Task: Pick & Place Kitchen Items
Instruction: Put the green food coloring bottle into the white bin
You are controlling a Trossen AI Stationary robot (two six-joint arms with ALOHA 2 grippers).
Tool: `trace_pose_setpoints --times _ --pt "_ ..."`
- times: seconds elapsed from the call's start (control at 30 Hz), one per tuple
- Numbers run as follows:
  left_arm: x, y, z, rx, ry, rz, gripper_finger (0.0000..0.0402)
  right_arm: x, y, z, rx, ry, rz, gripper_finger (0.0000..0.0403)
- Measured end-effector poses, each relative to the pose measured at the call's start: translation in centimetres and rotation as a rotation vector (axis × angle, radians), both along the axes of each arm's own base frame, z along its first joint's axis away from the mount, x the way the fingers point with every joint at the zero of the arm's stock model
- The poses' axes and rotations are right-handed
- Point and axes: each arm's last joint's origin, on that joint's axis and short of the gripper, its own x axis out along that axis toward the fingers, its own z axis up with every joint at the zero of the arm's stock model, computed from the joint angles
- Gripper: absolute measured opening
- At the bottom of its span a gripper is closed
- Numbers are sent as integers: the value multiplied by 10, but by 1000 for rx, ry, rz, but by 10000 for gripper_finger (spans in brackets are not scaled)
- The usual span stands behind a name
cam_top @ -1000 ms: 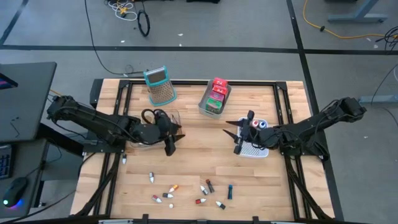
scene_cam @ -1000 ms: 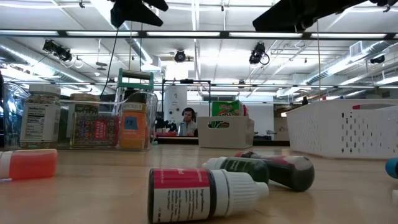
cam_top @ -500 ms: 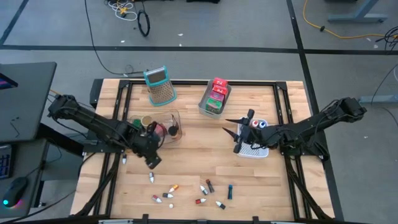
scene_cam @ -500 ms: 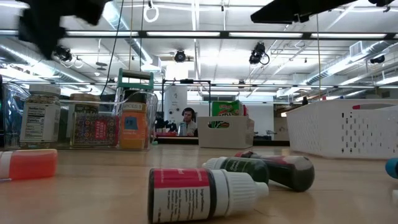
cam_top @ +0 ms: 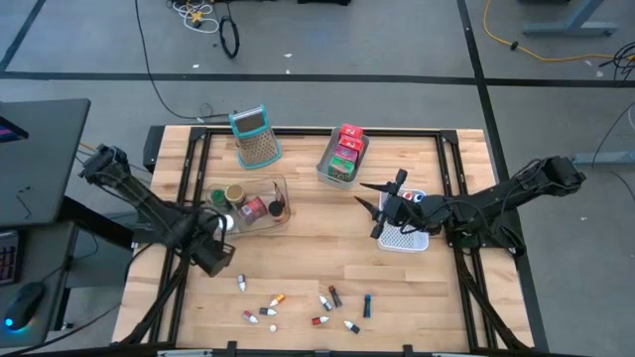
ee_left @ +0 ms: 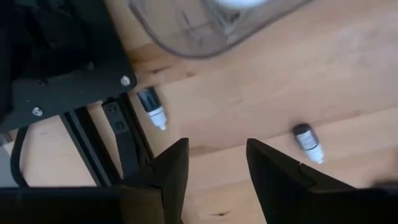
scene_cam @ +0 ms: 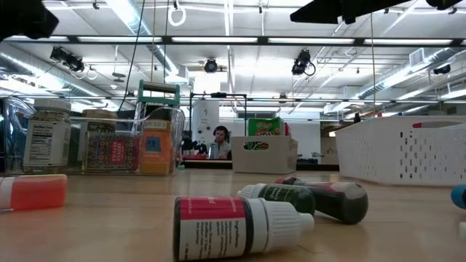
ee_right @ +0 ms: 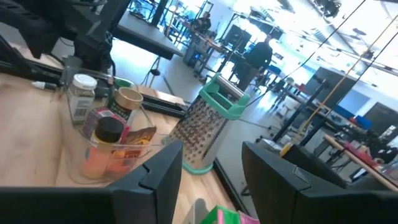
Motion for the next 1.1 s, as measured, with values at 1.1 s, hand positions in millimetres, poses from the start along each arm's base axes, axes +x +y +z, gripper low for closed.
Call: trace_pose_setpoints --times 1.1 --pt "-39 -4 -95 30 41 33 235 1 -2 1 29 -26 -10 176"
